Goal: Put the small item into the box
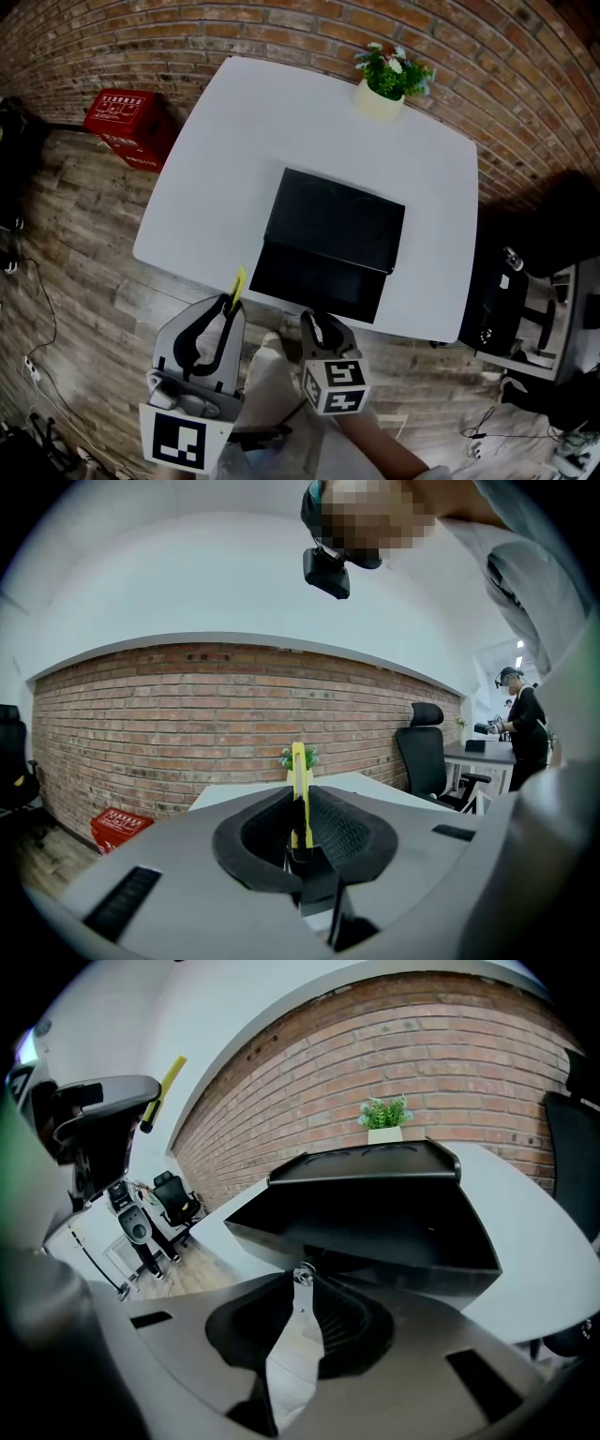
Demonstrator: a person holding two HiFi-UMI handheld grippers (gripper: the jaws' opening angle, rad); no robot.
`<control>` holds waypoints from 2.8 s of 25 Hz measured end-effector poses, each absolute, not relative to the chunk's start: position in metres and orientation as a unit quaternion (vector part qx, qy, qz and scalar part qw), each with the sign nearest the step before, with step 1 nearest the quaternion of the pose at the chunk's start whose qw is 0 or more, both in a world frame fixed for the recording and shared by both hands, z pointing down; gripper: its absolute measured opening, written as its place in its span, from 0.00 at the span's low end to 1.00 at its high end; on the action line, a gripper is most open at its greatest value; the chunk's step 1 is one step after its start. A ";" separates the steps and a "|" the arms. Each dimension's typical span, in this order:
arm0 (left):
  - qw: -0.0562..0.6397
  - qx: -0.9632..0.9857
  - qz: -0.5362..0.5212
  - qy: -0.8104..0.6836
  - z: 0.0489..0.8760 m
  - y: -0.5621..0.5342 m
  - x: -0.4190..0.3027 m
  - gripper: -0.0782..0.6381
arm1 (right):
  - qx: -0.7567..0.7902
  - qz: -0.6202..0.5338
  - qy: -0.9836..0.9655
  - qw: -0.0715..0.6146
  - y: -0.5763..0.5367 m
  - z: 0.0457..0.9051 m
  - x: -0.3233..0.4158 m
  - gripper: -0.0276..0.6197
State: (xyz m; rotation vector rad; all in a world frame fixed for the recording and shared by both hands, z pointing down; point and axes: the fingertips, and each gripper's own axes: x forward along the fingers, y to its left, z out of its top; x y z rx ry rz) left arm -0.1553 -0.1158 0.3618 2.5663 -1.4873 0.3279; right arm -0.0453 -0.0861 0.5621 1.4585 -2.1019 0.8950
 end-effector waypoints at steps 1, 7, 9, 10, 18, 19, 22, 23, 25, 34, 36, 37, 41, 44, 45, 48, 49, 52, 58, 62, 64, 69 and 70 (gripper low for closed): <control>0.078 0.857 0.109 -0.497 0.361 -0.115 -0.155 0.19 | 0.523 0.323 -0.759 0.216 -0.083 0.562 -0.046 0.17; 0.078 0.857 0.110 -0.497 0.361 -0.109 -0.151 0.19 | 0.509 0.331 -0.763 0.223 -0.068 0.566 -0.051 0.17; 0.078 0.857 0.109 -0.498 0.362 -0.108 -0.149 0.19 | 0.508 0.333 -0.763 0.221 -0.067 0.567 -0.051 0.17; 0.079 0.857 0.108 -0.498 0.362 -0.107 -0.148 0.19 | 0.505 0.336 -0.765 0.217 -0.067 0.567 -0.051 0.17; 0.072 0.854 0.103 -0.505 0.356 -0.099 -0.145 0.19 | 0.484 0.349 -0.776 0.206 -0.054 0.563 -0.052 0.17; 0.070 0.853 0.102 -0.506 0.354 -0.098 -0.145 0.19 | 0.479 0.339 -0.781 0.214 -0.050 0.559 -0.053 0.17; 0.063 0.851 0.094 -0.512 0.344 -0.095 -0.145 0.19 | 0.465 0.294 -0.804 0.225 -0.045 0.537 -0.054 0.16; 0.061 0.851 0.090 -0.514 0.339 -0.095 -0.145 0.19 | 0.463 0.278 -0.812 0.223 -0.046 0.527 -0.054 0.16; 0.055 0.849 0.082 -0.518 0.330 -0.092 -0.144 0.19 | 0.463 0.247 -0.824 0.213 -0.050 0.505 -0.052 0.15; 0.026 0.842 0.037 -0.538 0.273 -0.083 -0.141 0.19 | 0.503 0.093 -0.850 0.129 -0.097 0.381 -0.019 0.15; 0.015 0.840 0.034 -0.541 0.262 -0.082 -0.140 0.19 | 0.508 0.076 -0.849 0.122 -0.103 0.360 -0.007 0.14; 0.009 0.839 0.032 -0.543 0.257 -0.081 -0.139 0.19 | 0.512 0.069 -0.848 0.116 -0.106 0.349 -0.001 0.14; -0.012 0.833 0.020 -0.553 0.235 -0.076 -0.137 0.19 | 0.530 0.040 -0.843 0.083 -0.112 0.308 0.021 0.14; -0.023 0.830 0.011 -0.557 0.226 -0.071 -0.134 0.19 | 0.540 0.026 -0.839 0.061 -0.110 0.287 0.035 0.14; -0.026 0.830 0.010 -0.557 0.224 -0.070 -0.134 0.19 | 0.543 0.023 -0.838 0.055 -0.109 0.282 0.039 0.14; -0.034 0.828 0.007 -0.559 0.218 -0.068 -0.133 0.19 | 0.547 0.015 -0.836 0.045 -0.107 0.270 0.046 0.14; -0.035 0.828 0.005 -0.560 0.217 -0.068 -0.133 0.19 | 0.548 0.014 -0.835 0.043 -0.107 0.267 0.048 0.14; -0.038 0.828 0.003 -0.559 0.214 -0.068 -0.132 0.19 | 0.553 0.007 -0.832 0.048 -0.107 0.264 0.052 0.14; -0.037 0.835 0.008 -0.550 0.217 -0.072 -0.127 0.19 | 0.562 0.011 -0.825 0.054 -0.108 0.267 0.060 0.14; -0.034 0.842 0.016 -0.537 0.222 -0.079 -0.121 0.19 | 0.573 0.017 -0.817 0.058 -0.107 0.272 0.069 0.14; -0.034 0.849 0.023 -0.527 0.226 -0.084 -0.116 0.19 | 0.580 0.023 -0.812 0.060 -0.106 0.276 0.074 0.14; -0.036 0.875 0.051 -0.480 0.244 -0.099 -0.098 0.19 | 0.601 0.037 -0.796 0.067 -0.103 0.287 0.088 0.14; -0.038 0.881 0.061 -0.468 0.248 -0.103 -0.093 0.19 | 0.605 0.041 -0.792 0.069 -0.103 0.289 0.091 0.14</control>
